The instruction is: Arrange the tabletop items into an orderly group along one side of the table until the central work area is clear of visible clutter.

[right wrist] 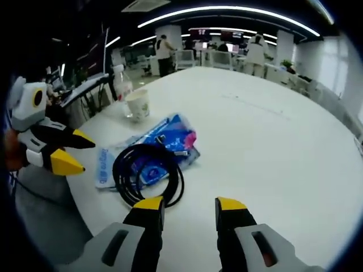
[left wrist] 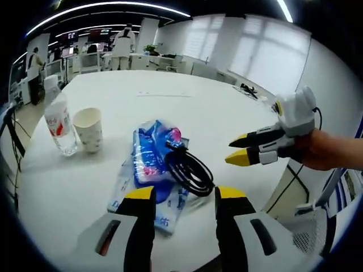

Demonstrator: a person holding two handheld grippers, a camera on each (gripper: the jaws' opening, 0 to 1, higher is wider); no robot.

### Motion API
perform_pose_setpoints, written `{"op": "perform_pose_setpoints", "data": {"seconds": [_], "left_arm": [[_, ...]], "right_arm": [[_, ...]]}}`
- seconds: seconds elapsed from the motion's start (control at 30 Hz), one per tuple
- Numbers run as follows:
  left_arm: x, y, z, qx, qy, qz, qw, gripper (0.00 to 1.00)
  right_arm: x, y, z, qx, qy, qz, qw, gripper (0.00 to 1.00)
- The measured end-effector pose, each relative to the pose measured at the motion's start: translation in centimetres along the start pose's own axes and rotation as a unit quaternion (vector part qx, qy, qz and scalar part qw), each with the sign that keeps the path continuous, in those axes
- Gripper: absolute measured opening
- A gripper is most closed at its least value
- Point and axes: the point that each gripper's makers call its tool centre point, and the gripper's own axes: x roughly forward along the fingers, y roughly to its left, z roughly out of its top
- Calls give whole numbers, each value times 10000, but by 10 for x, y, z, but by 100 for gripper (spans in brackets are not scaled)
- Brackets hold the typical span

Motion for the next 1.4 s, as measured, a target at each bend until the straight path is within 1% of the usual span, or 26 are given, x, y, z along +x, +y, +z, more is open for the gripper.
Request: {"op": "perform_pose_setpoints", "data": {"seconds": [0.07,0.13,0.33,0.43,0.47,0.5,0.6,0.63,0.77,0.83,0.9,0.97,1.07,1.2,1.23,1.3,1.33,1.4], "left_arm": [[3,-1,-1,-114,34,12,9999,41],[4,-7,-2,-168,63,13,9998,40],[15,-6,-8,-444,157,94,9988,40],[22,-2,-11,-705,224,140,9972,40],[24,-2,-11,-757,219,149,9968,39],[24,-3,-7,-813,214,161,9963,39],[24,-5,-8,-933,233,210,9951,39],[26,-1,-7,-1011,241,230,9943,39],[28,-3,-10,-1214,252,294,9918,38],[30,-4,-12,-1244,279,326,9913,38],[32,-4,-13,-1314,294,364,9902,38],[36,-3,-16,-1379,323,384,9892,38],[39,-4,-18,-1457,349,393,9879,38],[41,-6,-16,-1488,361,402,9874,37],[43,-3,-16,-1539,360,414,9866,37],[43,-4,-17,-1610,359,433,9853,37],[44,-3,-18,-1633,366,440,9849,37],[46,-3,-19,-1680,373,451,9841,36]], "right_arm": [[3,2,-1,102,-4,53,9999,34],[5,3,-2,189,-14,84,9998,34],[13,6,-3,374,-11,242,9990,33],[18,9,-6,516,19,336,9981,33],[25,7,-7,588,17,369,9976,33],[28,8,-7,646,15,389,9971,33],[31,12,-4,811,3,456,9957,33],[34,13,-4,854,1,488,9952,33],[43,18,0,911,9,571,9942,33],[49,18,2,995,3,589,9933,32],[56,17,3,1195,16,581,9911,32],[55,19,3,1255,25,554,9905,32],[57,20,4,1292,38,554,9901,32],[57,19,6,1323,35,578,9895,32],[57,19,6,1344,30,588,9892,32],[60,17,7,1378,30,613,9886,32],[64,16,7,1385,47,632,9883,31],[63,19,7,1387,70,647,9882,30]]}}
